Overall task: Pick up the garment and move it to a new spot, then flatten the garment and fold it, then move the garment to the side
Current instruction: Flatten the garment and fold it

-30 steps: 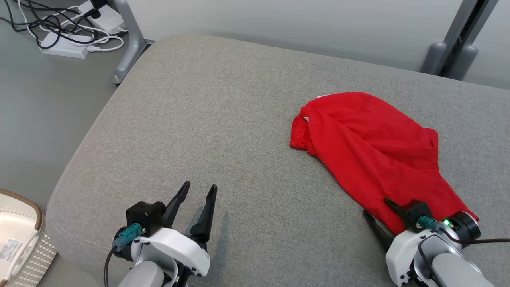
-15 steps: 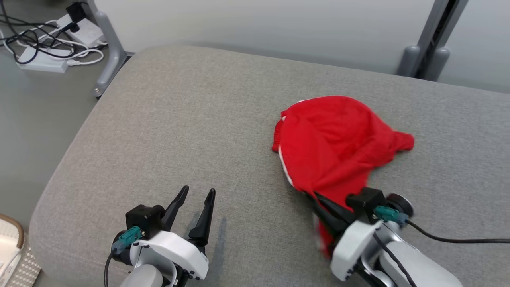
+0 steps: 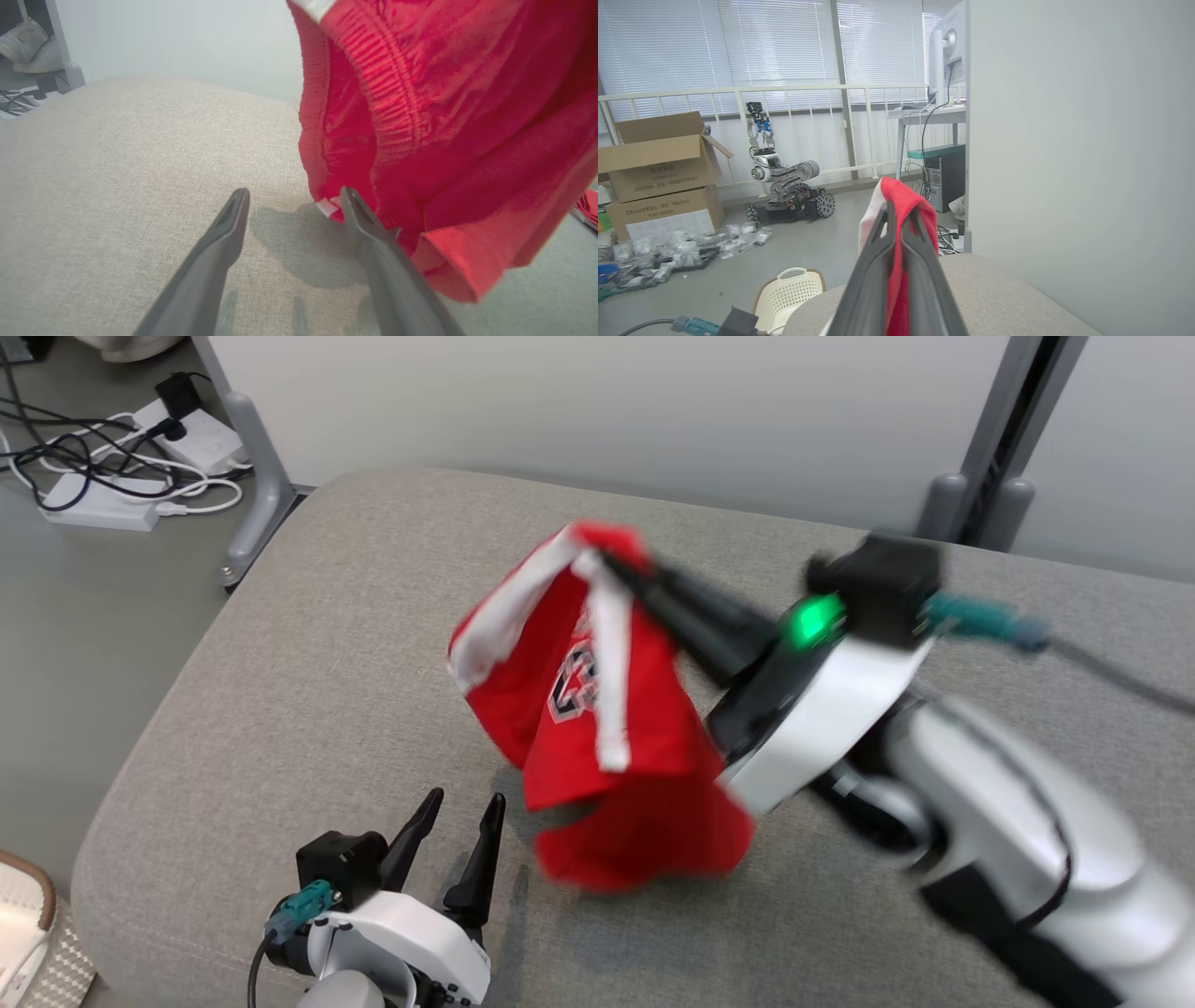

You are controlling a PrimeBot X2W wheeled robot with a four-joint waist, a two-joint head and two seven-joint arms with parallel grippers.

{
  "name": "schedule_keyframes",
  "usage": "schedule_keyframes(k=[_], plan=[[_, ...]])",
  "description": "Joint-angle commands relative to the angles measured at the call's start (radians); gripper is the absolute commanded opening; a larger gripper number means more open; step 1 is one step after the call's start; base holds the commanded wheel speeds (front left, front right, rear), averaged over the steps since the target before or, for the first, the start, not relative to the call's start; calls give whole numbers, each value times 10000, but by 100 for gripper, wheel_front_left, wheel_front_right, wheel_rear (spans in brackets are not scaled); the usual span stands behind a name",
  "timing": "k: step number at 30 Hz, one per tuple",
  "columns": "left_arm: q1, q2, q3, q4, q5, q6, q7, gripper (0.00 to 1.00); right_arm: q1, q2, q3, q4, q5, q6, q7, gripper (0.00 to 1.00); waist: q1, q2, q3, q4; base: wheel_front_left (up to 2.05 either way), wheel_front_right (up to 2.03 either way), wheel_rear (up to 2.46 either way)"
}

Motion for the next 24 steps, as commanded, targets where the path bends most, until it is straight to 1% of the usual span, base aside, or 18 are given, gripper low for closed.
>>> schedule_keyframes(k=[1,3,5,7,8,9,11,15,16,17,19,20,24], plan=[[116,23,43,22,89,-62,-38,100,-175,-334,-445,79,291,-8,126,0,-1,0,-15,97,0,0,0],[81,-12,46,39,125,-81,-38,100,-361,-743,-950,448,264,-8,285,0,-1,0,13,208,0,0,0],[64,-67,42,45,171,-105,-38,100,-244,-892,-1422,998,706,-5,535,0,-1,0,60,309,0,0,0],[41,-87,35,55,210,-148,-38,100,-375,-1379,-1774,1794,448,-8,657,0,-1,0,143,421,0,0,0],[17,-126,31,61,217,-148,-40,100,-330,-1417,-2012,2289,577,-8,653,0,-1,0,199,471,0,0,0],[-22,-173,8,71,251,-168,-40,100,-335,-1505,-2135,2760,525,-7,683,0,-1,0,271,535,0,0,0],[-130,-243,-38,103,296,-180,-38,100,-553,-1790,-2183,3716,25,-7,597,0,-1,0,447,656,0,0,0],[-271,-344,-95,138,357,-261,-40,100,-896,-1974,-2352,5721,-498,-7,496,0,-1,0,809,831,0,0,0],[-333,-383,-97,136,374,-283,-40,100,-1027,-2045,-2385,6255,-763,-8,434,35,-1,0,892,866,0,0,0],[-371,-417,-87,145,402,-296,-40,100,-1136,-2059,-2417,6764,-1002,-7,413,100,-1,0,963,888,0,0,0],[-407,-471,-50,152,442,-314,-38,100,-1423,-2038,-2379,7663,-1655,-7,289,100,-1,0,1086,898,0,0,0],[-436,-503,4,183,468,-317,-38,100,-1678,-1852,-2562,8343,-1937,-8,18,100,-1,0,1157,858,0,0,0],[-475,-555,108,238,544,-363,-38,100,-1917,-1555,-2730,9212,-2335,-8,-523,100,-1,0,1183,585,0,0,0]])
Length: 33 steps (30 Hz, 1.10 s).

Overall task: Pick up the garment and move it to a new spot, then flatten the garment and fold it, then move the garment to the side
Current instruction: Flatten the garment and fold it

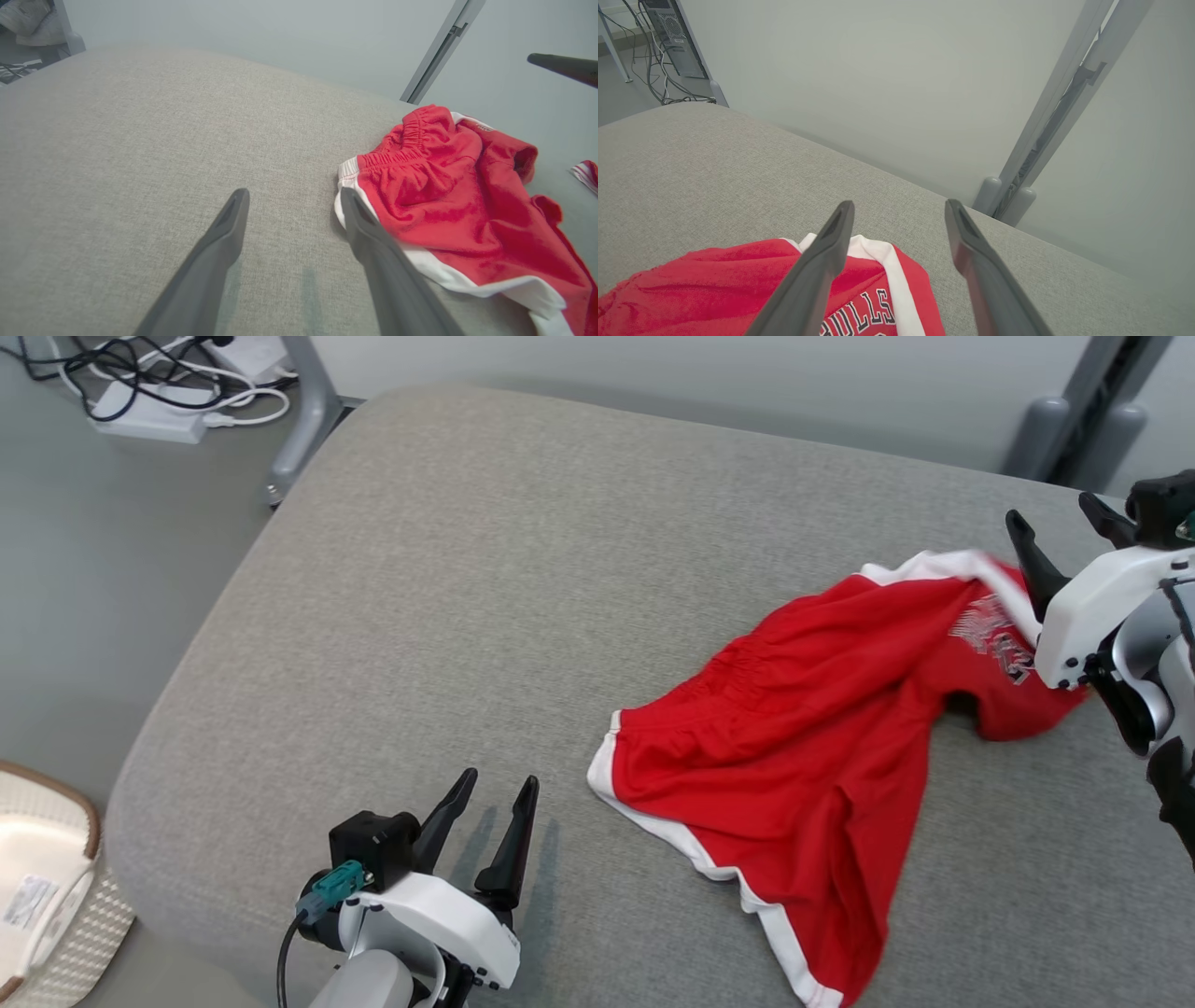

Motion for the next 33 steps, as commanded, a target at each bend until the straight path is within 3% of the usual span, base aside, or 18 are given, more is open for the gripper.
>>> schedule_keyframes(k=[1,7,14,19,25,33], plan=[[-189,-11,78,35,113,-52,-38,100,-86,37,-15,289,-198,-8,-277,100,0,-1,-31,-232,0,0,0],[-196,61,356,32,238,-83,-38,100,102,533,-183,442,-263,-8,-1068,100,0,-1,-306,-760,0,0,0],[149,190,752,-48,420,-85,-38,100,1406,922,-472,-556,55,-8,-1515,100,0,-1,-890,-1528,0,0,0],[389,194,987,-190,528,-17,-39,100,2947,935,-1308,-2050,-286,-8,-1570,100,0,-1,-1169,-1922,0,0,0],[623,193,1106,-320,715,-96,-39,100,5423,1620,-2409,-4314,-1212,-7,-1570,100,0,-1,-1284,-2162,0,0,0],[665,175,1141,-295,819,-171,-39,100,7410,2111,-1848,-6301,-1378,-7,-1089,100,0,-1,-1224,-2147,0,0,0]])
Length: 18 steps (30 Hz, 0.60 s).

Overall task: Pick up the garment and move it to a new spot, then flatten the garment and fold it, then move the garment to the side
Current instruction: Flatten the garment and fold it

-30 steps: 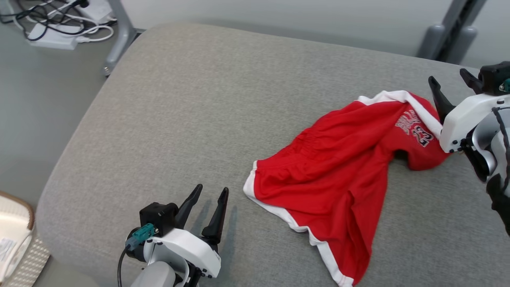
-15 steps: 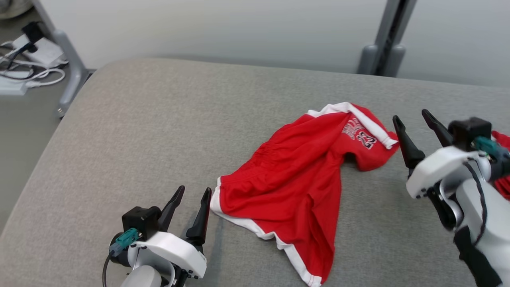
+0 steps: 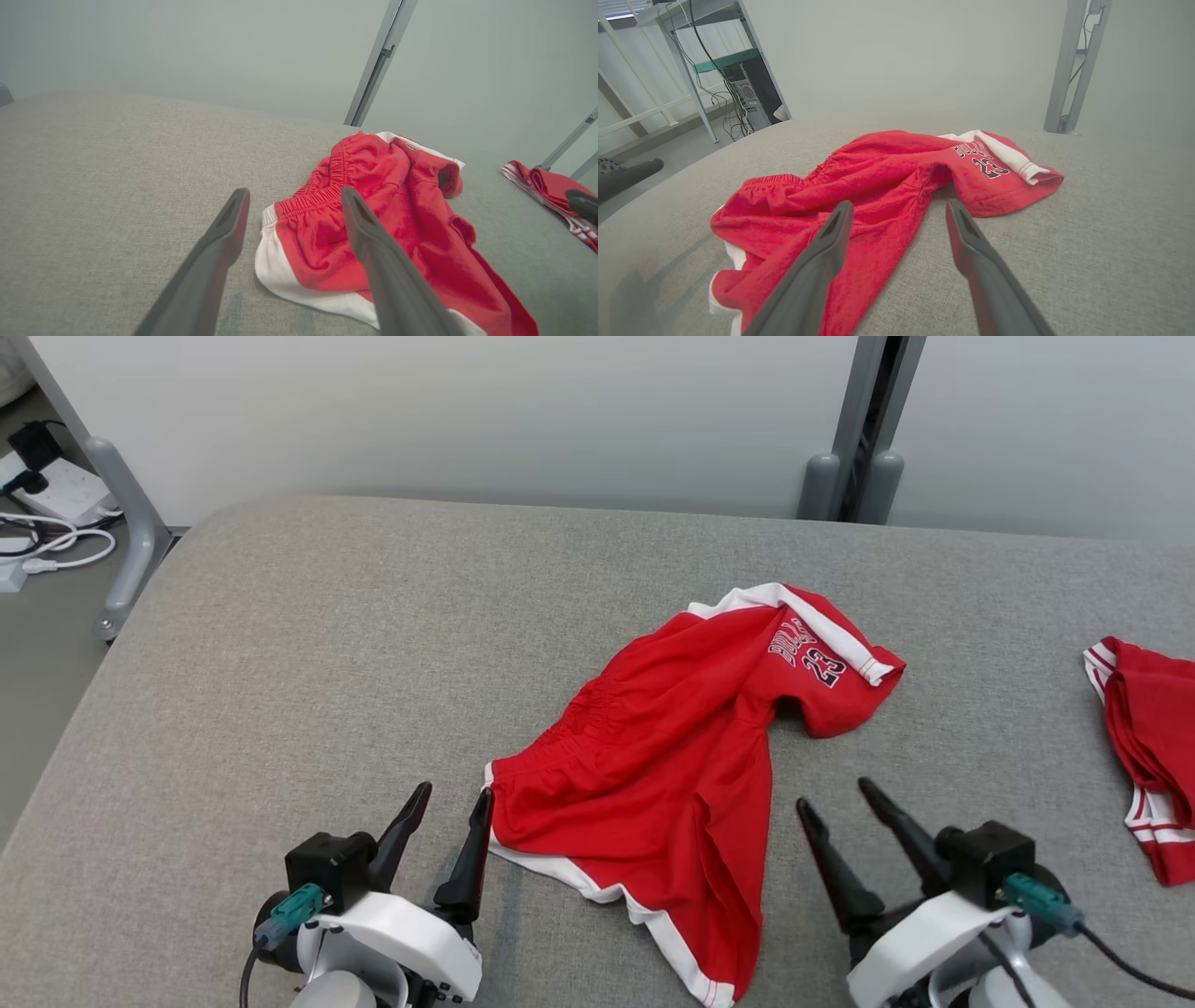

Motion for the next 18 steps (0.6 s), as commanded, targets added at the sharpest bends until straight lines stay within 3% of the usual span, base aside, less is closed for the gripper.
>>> schedule_keyframes(k=[1,7,18], plan=[[50,44,33,11,60,-59,-39,100,159,-34,101,-158,53,-5,132,100,0,0,26,26,0,0,0],[-73,-30,-15,95,80,-95,-39,100,558,-137,760,-605,145,-5,766,100,0,0,119,265,0,0,0],[-203,-124,122,112,141,-131,-40,100,489,-369,1338,-26,-919,-6,1559,100,0,0,385,745,0,0,0]])
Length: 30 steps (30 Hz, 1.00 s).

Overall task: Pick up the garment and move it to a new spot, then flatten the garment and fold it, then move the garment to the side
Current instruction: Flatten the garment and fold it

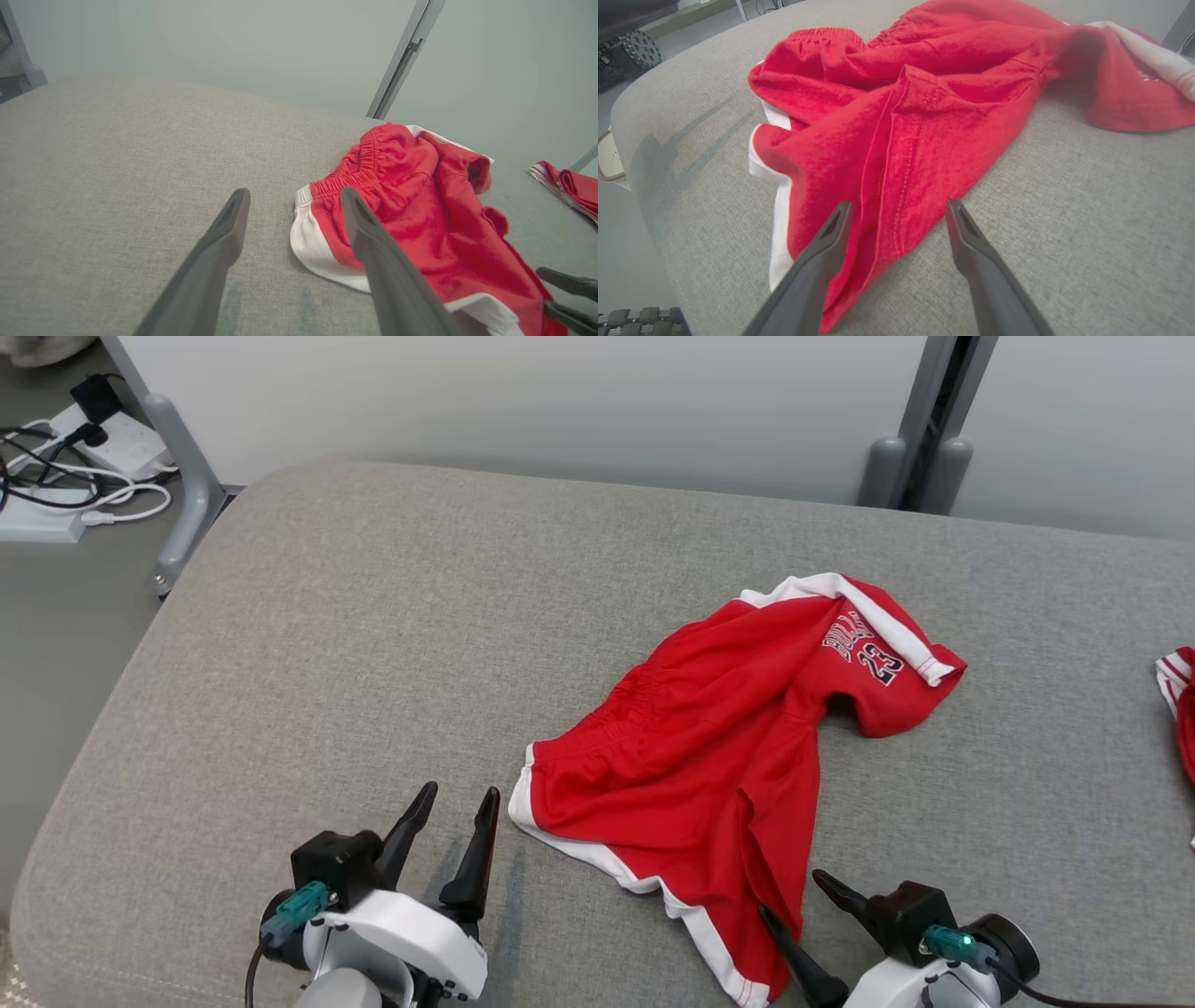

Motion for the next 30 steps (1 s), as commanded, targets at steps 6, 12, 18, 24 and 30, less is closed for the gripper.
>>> schedule_keyframes(k=[6,12,18,24,30], plan=[[-232,-35,94,-145,103,-59,-39,100,-203,160,-272,492,-443,-8,129,100,0,0,171,220,0,0,0],[-134,-63,216,-139,146,-63,-39,100,-302,510,-1286,767,-568,-8,-276,0,0,0,160,224,0,0,0],[-103,-70,265,-71,231,-85,-39,100,-430,535,-2528,670,-225,-8,-344,0,0,0,74,-16,0,0,0],[-225,-76,267,-52,278,-114,-39,100,-814,230,-3579,533,126,-8,-151,0,0,0,61,-282,0,0,0],[-310,-81,272,-32,331,-130,-39,100,-1405,-260,-4493,928,221,-8,-96,0,0,0,141,-480,0,0,0]])
